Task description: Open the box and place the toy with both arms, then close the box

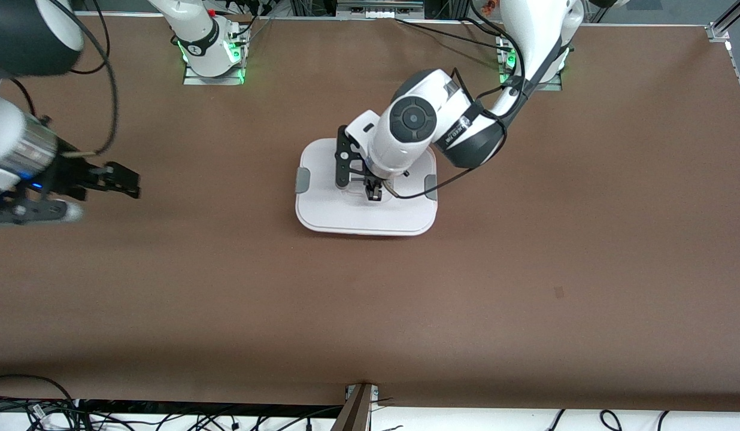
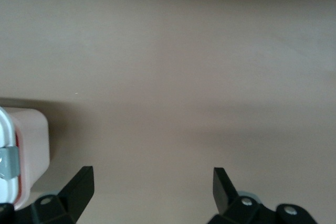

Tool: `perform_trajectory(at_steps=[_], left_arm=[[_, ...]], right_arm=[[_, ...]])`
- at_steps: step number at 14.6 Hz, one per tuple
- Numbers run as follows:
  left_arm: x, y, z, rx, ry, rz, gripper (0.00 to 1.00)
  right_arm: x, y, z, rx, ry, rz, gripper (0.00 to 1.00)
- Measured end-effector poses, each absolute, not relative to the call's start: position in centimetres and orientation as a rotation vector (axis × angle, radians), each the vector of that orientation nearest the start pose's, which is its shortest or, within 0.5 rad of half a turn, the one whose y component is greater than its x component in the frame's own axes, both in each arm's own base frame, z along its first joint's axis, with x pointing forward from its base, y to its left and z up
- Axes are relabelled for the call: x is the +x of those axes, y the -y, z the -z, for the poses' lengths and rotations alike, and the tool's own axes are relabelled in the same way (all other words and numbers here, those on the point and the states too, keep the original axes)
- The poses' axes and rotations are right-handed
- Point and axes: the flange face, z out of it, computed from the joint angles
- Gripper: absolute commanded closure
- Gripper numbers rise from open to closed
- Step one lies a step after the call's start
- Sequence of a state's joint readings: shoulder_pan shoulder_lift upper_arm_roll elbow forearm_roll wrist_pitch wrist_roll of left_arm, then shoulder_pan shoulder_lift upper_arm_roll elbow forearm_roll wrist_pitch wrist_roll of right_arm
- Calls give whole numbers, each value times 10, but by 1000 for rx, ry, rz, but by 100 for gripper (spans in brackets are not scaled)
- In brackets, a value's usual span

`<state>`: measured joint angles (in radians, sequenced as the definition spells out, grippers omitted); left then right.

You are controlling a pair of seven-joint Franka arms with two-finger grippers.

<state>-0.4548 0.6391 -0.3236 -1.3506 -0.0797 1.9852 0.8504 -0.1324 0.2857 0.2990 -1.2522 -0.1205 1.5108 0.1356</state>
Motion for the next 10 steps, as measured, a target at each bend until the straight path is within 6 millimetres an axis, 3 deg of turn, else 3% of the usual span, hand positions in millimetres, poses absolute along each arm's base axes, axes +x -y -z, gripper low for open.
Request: perform_trajectory(at_steps=[3,7,10], left_arm=[[541,479,-357,-2441,-2377,19,100],[534,480,-346,-2436,-2385,-20,100],[528,484,-345,-2420,-2401,-48,100]], right_arm=[[611,-34,-614,-3183,-58,-75,0],[596,16,-604,-3132,-96,-198,0],[592,25,-601,-3136,-89,-218,0]])
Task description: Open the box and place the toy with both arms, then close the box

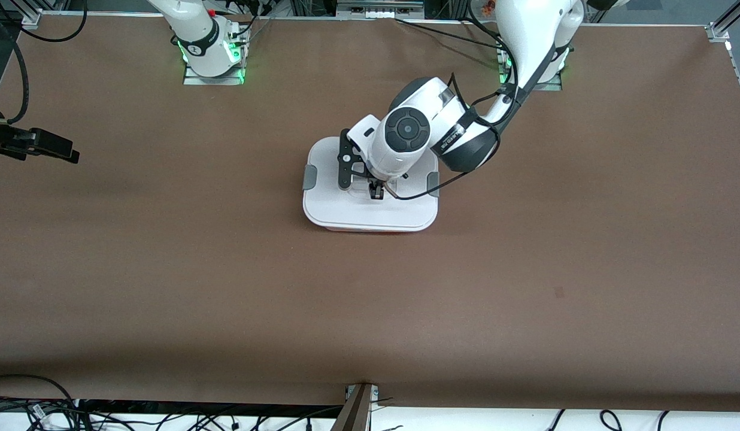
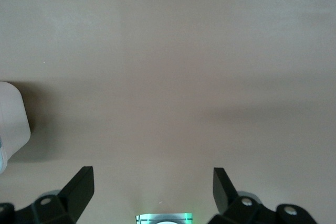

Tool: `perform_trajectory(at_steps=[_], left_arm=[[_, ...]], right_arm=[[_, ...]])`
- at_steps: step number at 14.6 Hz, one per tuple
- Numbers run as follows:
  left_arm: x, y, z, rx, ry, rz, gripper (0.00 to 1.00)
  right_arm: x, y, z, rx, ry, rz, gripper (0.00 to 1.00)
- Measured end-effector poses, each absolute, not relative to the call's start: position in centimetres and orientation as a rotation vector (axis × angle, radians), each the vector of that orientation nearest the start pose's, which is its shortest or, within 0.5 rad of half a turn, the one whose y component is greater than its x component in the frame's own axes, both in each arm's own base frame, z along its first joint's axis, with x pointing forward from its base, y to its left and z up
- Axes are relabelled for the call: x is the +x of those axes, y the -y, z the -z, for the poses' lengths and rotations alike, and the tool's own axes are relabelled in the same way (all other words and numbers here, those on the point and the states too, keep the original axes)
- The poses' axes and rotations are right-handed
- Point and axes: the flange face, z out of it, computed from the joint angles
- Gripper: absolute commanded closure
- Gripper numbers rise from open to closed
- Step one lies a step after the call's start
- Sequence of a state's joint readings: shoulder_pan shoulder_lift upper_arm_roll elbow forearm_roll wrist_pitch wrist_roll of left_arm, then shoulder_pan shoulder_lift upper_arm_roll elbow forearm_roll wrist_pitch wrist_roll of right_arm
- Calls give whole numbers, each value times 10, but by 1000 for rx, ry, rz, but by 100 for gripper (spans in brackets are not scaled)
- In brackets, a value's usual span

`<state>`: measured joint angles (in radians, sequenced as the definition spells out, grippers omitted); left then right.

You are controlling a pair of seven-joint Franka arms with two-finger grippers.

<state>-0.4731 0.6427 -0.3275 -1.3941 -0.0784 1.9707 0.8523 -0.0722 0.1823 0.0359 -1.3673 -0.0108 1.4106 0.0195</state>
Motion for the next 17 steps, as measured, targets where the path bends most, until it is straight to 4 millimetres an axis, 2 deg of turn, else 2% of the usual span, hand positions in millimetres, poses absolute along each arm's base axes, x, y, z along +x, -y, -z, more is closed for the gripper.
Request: perform_trajectory(at_steps=[4,8,17], left_arm=[[527,484,-345,-2417,-2401,-51,100],[523,488,-346,-2387,-2410,-61,100],[520,490,-347,-2348,-2413,-64,100]], right_arm=[[584,15,-600,-3144,-69,-240,0],[583,6,-599,-3148,29,-248,0],[585,7,-591,-3147,47,-274,0]])
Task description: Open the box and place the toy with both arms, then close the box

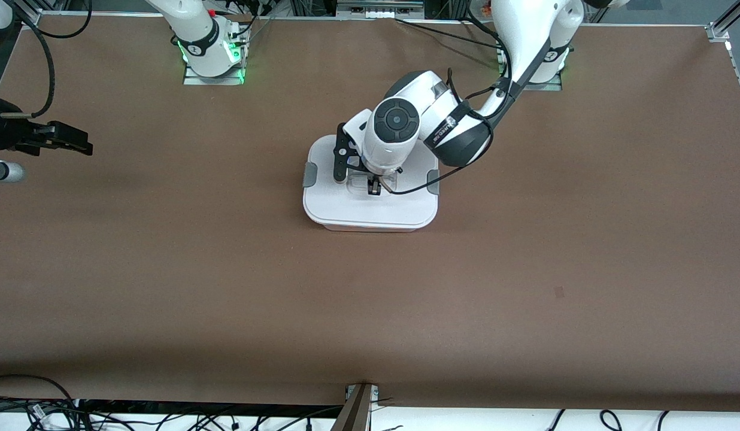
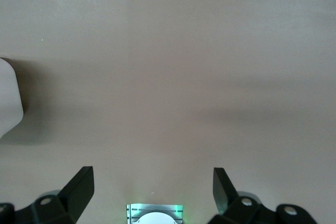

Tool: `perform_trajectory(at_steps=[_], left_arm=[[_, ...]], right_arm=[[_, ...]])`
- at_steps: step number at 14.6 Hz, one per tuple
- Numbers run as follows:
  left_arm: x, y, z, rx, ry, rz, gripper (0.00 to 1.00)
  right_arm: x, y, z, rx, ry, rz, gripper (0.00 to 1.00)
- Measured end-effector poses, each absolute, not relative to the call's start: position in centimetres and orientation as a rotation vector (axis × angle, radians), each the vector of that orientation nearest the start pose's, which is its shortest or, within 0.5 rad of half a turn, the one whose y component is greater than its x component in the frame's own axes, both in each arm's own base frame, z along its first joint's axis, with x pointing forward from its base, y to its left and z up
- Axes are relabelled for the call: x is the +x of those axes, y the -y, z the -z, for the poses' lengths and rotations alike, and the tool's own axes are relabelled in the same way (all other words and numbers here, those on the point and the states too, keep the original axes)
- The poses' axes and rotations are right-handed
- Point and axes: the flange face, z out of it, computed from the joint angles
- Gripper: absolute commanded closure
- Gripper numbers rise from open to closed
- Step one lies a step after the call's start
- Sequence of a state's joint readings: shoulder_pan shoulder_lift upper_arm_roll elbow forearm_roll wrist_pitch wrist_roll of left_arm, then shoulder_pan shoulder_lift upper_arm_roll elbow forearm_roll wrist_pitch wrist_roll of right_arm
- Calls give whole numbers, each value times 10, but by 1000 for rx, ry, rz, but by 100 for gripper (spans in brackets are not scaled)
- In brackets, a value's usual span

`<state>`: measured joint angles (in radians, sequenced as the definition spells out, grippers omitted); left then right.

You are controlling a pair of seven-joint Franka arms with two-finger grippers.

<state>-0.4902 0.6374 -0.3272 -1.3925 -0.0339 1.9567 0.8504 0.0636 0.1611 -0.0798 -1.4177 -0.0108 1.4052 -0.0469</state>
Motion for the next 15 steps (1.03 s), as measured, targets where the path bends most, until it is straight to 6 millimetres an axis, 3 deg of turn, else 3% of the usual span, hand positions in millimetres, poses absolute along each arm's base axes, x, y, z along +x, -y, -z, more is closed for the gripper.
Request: perform_trajectory(at_steps=[15], left_arm=[[518,491,-346,-2321,-2418,-80,100]], right_arm=[[586,-1,-589,-3148,68,-277,0]])
